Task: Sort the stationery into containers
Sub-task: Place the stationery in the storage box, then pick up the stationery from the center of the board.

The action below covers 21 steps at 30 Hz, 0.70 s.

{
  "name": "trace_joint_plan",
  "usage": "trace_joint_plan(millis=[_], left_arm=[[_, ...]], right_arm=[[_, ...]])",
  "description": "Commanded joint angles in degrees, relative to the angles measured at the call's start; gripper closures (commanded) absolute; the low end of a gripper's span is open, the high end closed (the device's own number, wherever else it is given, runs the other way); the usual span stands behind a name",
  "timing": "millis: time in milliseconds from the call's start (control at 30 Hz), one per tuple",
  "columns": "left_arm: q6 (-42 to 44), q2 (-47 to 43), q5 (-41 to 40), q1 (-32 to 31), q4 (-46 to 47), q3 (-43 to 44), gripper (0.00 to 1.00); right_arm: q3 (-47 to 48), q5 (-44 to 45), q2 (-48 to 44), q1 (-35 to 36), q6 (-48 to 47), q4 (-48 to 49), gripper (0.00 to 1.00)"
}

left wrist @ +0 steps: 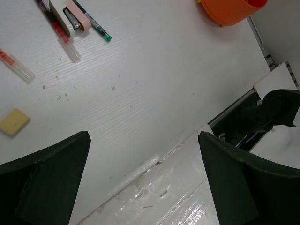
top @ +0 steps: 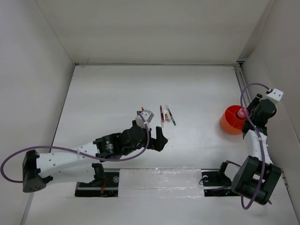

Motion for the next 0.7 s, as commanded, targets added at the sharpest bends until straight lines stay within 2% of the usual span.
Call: trace_joint_plan(millis=[0, 67, 100, 233, 300, 333, 367, 400, 433, 533, 567, 633, 667], left_arm=[[0.8, -1.3, -0.9, -0.3, 0.8, 1.8, 0.0], [0.8, -1.3, -0.9, -0.3, 0.8, 1.8, 0.0], [0.8, -1.3, -0.9, -0.3, 0.8, 1.8, 0.0], [0.8, -1.3, -1.4, -0.3, 0.8, 1.8, 0.0], [0.2, -1.3, -2.0, -0.3, 0.1, 1.8, 0.0], [-0.6, -0.8, -3.1, -0.3, -0.6, 2.5, 0.0], [-1.2, 0.0, -3.9, -0.3, -1.2, 3.2, 0.0], [-1.8, 0.5, -4.8, -0.3, -2.5, 3.2, 0.0], [-2.5, 1.2, -6.1, -0.3, -3.3, 4.6, 0.0], [-6.3, 4.6, -10.8, 0.3, -6.8, 6.8, 0.0], [-7.1, 5.8, -12.1, 0.3, -7.7, 8.8, 0.0], [-9.1, 11.0, -14.1, 1.4, -11.9, 12.2, 0.0], [-9.1, 13.1, -12.4, 2.9, -13.0, 15.7, 0.0]], right_arm=[[1.6, 1.4, -1.8, 0.4, 0.9, 0.2, 0.55], [2.2, 1.4, -2.5, 0.4, 0.9, 0.2, 0.52], [2.2, 0.9, -3.1, 0.4, 0.9, 0.2, 0.4], [2.8, 0.9, -6.2, 0.4, 1.4, 0.2, 0.4], [4.6, 0.1, -8.9, 0.4, 2.4, 0.2, 0.36], [5.8, -0.5, -9.7, 0.4, 3.0, -1.7, 0.18], [9.0, -1.2, -9.7, 1.0, 3.1, -3.0, 0.09], [11.2, -1.8, -10.4, 1.0, 3.1, -4.6, 0.07], [13.8, -1.8, -10.4, 1.9, 3.1, -9.8, 0.0], [25.4, -1.1, -7.3, 6.7, 1.7, -19.4, 0.0], [28.4, 1.2, -6.3, 8.5, 1.2, -26.8, 0.0], [37.5, 4.8, -3.4, 14.9, 0.6, -35.0, 0.0], [39.8, 6.5, -2.8, 17.3, 0.1, -41.0, 0.0]])
